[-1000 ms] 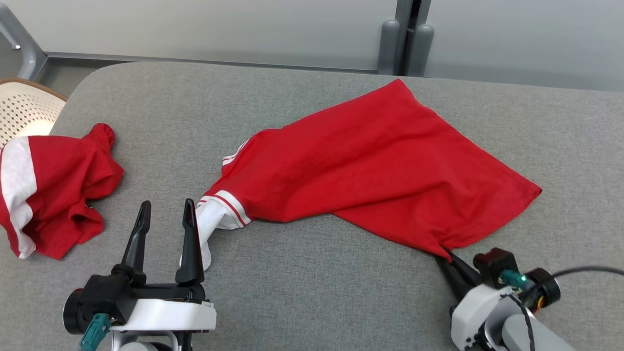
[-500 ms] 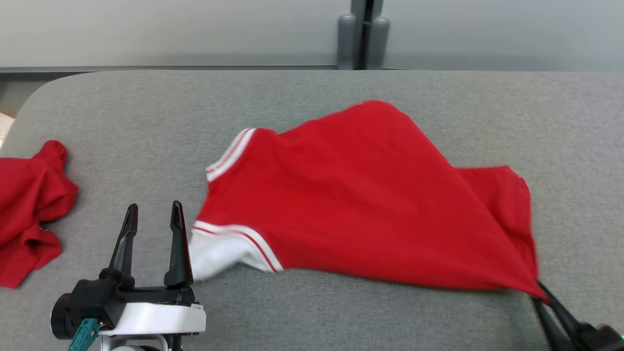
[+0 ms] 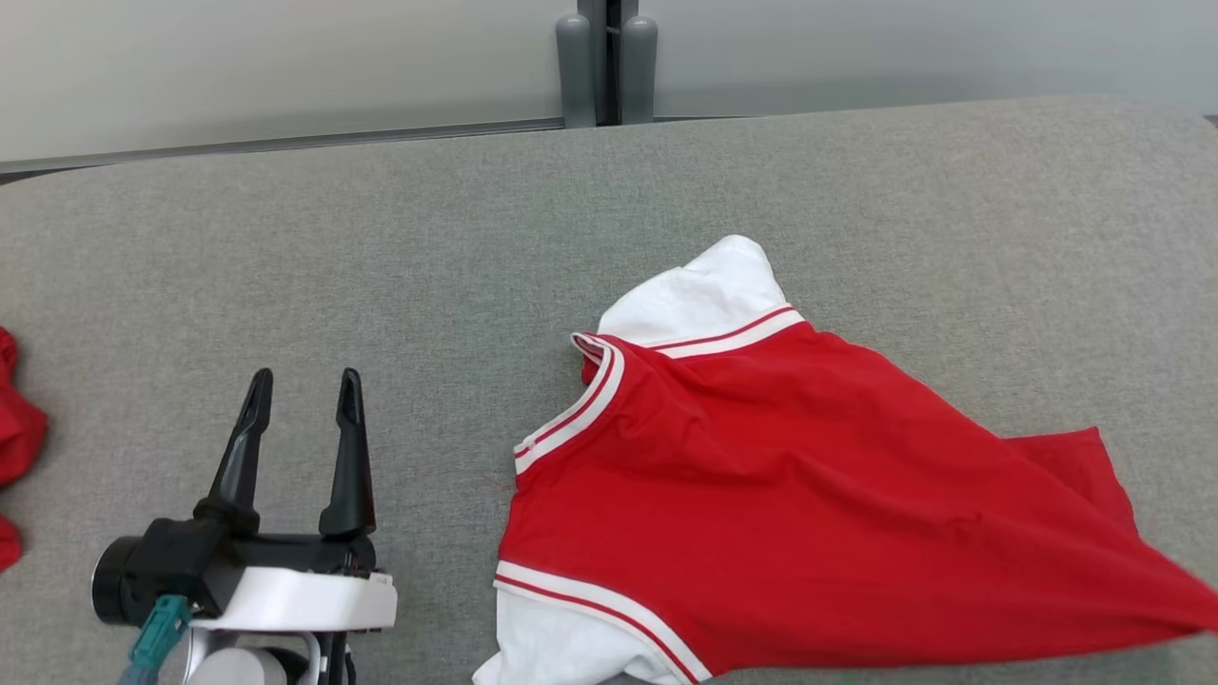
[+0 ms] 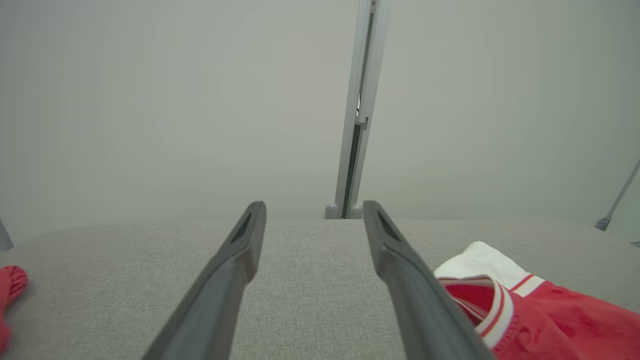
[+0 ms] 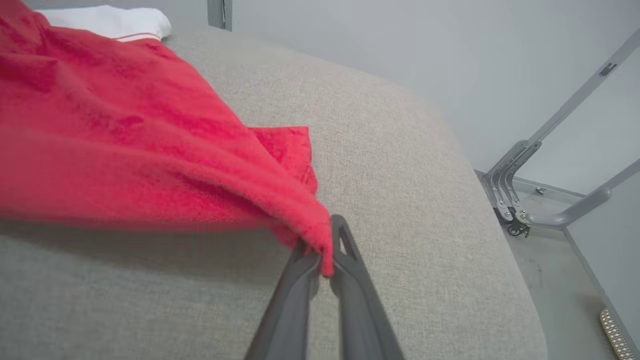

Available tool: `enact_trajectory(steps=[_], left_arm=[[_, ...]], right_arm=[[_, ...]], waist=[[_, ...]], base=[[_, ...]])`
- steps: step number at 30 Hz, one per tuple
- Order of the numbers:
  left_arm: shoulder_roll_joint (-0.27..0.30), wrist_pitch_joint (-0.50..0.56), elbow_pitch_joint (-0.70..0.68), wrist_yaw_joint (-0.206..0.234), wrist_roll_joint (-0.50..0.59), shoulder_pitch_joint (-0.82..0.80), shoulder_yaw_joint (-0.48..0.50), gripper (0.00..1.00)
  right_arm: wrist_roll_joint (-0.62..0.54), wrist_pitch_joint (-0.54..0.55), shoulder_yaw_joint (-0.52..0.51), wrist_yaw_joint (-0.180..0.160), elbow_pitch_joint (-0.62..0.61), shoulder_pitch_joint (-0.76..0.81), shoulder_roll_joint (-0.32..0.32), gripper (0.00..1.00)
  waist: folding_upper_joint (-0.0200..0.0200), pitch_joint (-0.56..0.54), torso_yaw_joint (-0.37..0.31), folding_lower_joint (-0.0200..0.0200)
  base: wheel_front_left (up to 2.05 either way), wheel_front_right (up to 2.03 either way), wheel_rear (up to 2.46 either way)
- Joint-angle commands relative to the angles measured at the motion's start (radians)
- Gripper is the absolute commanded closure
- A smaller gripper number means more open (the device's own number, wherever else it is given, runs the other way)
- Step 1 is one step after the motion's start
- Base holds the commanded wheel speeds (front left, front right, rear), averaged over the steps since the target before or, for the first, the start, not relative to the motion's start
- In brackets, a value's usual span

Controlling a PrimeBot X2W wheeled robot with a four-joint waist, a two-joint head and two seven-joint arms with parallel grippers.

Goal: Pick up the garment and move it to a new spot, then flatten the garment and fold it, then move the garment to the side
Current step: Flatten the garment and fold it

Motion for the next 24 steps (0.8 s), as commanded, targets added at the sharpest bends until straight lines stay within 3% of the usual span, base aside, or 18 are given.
enact_trajectory(steps=[1,4,7,10,13,16,19,22,24], left_arm=[[0.004,-0.001,0.007,-0.016,0.004,-0.027,0.005,0.0],[0.007,-0.002,0.029,-0.055,0.015,-0.086,-0.001,0.0],[0.057,0.007,0.096,-0.094,0.025,-0.188,-0.027,0.0],[0.129,0.095,0.152,-0.118,0.012,-0.344,-0.078,0.0],[0.201,0.259,0.205,-0.126,-0.063,-0.479,-0.18,0.0],[0.311,0.467,0.222,-0.125,-0.256,-0.62,-0.387,0.0],[0.426,0.69,0.192,-0.125,-0.551,-0.739,-0.573,0.0],[0.512,0.93,0.192,-0.125,-0.829,-0.873,-0.64,0.0],[0.516,0.953,0.191,-0.125,-0.865,-0.9,-0.647,0.0]], right_arm=[[0.006,0.0,-0.02,-0.002,-0.018,-0.026,0.002,0.0],[0.014,0.0,-0.038,-0.002,-0.036,-0.05,0.015,0.0],[0.019,0.0,-0.048,-0.002,-0.068,-0.085,0.023,0.0],[0.024,0.0,-0.051,-0.002,-0.1,-0.12,0.022,0.0],[0.008,0.0,-0.015,-0.002,-0.142,-0.185,0.042,0.0],[-0.003,0.0,0.059,-0.002,-0.175,-0.244,0.082,0.0],[-0.015,0.0,0.12,-0.002,-0.184,-0.305,0.123,0.0],[-0.03,0.0,0.156,-0.002,-0.176,-0.359,0.162,0.0],[-0.031,0.0,0.157,-0.002,-0.173,-0.367,0.17,0.0]], waist=[[-0.0001,0.006,-0.009,0.0],[-0.0001,0.014,-0.02,0.0],[-0.0001,0.029,-0.036,0.0],[-0.0001,0.051,-0.061,0.0],[-0.0001,0.076,-0.098,0.0],[-0.0001,0.111,-0.134,0.0],[-0.0001,0.152,-0.164,0.0],[-0.0001,0.208,-0.197,0.0],[-0.0001,0.219,-0.203,0.0]], base=[[0.0,0.0,0.0],[0.0,0.0,0.0],[0.0,0.0,0.0],[0.0,0.0,0.0],[0.0,0.0,0.0],[0.0,0.0,0.0],[0.0,0.0,0.0],[0.0,0.0,0.0],[0.0,0.0,0.0]])
